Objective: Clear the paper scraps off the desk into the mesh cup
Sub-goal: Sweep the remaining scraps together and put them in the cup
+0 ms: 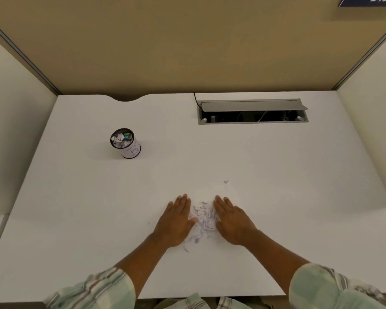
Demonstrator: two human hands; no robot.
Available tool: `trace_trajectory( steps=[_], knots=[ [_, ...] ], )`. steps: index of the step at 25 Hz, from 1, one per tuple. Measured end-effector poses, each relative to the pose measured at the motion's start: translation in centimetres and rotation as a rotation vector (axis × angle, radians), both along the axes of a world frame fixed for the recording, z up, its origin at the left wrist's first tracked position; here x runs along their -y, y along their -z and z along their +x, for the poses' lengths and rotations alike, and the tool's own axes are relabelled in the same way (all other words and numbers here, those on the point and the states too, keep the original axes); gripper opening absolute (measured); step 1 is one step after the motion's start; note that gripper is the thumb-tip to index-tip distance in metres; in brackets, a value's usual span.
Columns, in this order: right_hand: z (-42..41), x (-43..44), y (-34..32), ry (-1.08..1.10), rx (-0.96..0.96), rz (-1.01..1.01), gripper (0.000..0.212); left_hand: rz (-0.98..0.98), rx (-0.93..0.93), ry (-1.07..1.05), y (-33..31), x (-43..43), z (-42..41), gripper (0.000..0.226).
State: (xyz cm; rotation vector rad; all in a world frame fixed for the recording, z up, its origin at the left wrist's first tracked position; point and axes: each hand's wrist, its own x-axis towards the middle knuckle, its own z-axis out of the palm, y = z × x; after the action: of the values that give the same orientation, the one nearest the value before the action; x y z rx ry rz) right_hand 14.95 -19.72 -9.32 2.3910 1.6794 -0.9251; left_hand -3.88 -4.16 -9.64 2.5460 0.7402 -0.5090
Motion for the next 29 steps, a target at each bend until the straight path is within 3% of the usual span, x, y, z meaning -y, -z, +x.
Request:
trace_trajectory(
  steps=[4,7,10,15,20,22,26,29],
  knots=[
    [-0.2,0.3,-0.7,0.057,-0.07,0.065,0.068,-0.021,0.119,-0.065,0.1,2.5,-2.9,0.069],
    [2.4,-1.7,-1.2,0.214,-0.064,0.151,0.066,-0.028,0.248,-0.443,-0.2,1.5,-4.9,0.061],
    [5.0,-3.9,-1.2,0.258,-0.053,0.105,0.069,-0.067,0.123,-0.666,-0.1,0.5,-6.6,0.068],
    [5.0,-4.2,-0.7,0.145,-0.046,-0.009,0.069,-0.162,0.081,-0.563,0.1,3.4,-6.4,0.074],
    [-0.5,-0.6,0.0,-0.072,-0.069,0.042,0.071,-0.274,0.173,-0.414,0.4,8.1,-4.6,0.078],
    [-1.3,0.2,-0.4,-0.049,-0.123,0.086,0.075,-0.293,0.213,-0.399,0.3,8.3,-4.4,0.083],
    [-0.3,0.9,-1.7,0.117,-0.103,0.06,0.113,-0.063,0.146,-0.429,-0.1,6.0,-5.0,0.102],
    [-1.0,1.1,-1.8,0.091,-0.088,-0.075,0.139,-0.103,0.046,-0.433,-0.4,5.2,-4.9,0.114]
  ],
)
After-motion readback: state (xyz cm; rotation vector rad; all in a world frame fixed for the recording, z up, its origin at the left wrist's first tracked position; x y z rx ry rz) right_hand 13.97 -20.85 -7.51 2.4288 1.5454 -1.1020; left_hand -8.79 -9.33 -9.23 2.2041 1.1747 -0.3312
